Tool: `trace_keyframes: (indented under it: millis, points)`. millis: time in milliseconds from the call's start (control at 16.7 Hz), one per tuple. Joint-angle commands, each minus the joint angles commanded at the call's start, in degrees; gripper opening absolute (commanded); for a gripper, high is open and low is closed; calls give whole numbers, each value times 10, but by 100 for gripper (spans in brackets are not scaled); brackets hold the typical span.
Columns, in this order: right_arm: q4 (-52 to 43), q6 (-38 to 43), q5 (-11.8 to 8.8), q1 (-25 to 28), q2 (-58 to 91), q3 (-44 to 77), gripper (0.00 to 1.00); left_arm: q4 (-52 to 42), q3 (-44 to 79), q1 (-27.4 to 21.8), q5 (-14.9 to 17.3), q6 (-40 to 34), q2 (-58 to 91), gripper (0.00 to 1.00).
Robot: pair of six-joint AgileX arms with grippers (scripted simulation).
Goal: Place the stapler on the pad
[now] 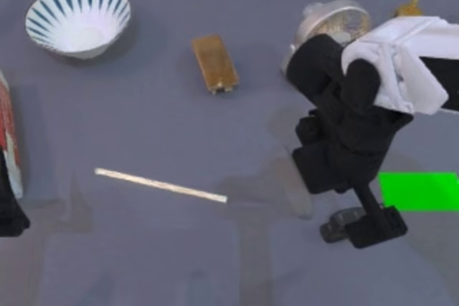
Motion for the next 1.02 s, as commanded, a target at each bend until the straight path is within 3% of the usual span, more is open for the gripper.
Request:
trace_keyframes:
  millis: [300,600,1020]
  points:
    - [113,2,0,1,44,-69,100,0,0,0,0,0,0,100]
    - [121,2,0,2,48,-74,100,0,0,0,0,0,0,100]
    - [121,2,0,2,48,-74,47,0,0,0,0,0,0,100]
